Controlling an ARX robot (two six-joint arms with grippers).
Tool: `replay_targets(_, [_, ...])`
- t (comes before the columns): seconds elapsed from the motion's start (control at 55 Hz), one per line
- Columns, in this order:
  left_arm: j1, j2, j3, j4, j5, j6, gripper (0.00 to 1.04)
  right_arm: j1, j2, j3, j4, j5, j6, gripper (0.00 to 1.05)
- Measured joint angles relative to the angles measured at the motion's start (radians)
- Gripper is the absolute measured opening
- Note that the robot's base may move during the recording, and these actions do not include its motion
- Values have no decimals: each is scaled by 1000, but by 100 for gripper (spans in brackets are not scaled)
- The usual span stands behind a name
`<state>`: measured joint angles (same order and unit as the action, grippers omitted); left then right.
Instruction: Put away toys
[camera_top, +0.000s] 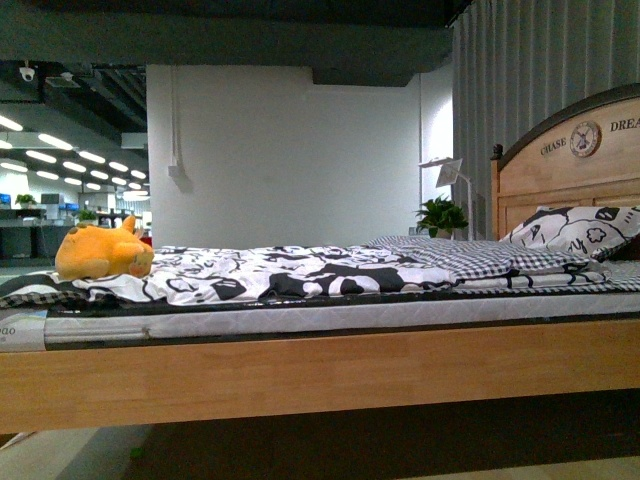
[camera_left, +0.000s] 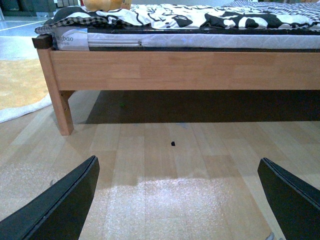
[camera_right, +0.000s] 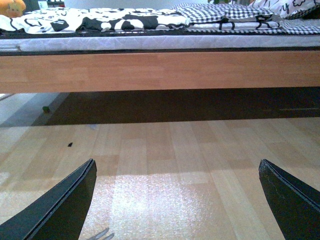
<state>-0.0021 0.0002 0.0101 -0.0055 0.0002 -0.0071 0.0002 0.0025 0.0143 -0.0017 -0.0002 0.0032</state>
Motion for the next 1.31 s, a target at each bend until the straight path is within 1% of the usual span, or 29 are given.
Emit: replay_targets(1.309, [0, 0, 0, 0, 0, 0, 98, 0, 0, 0, 0, 0, 0, 98])
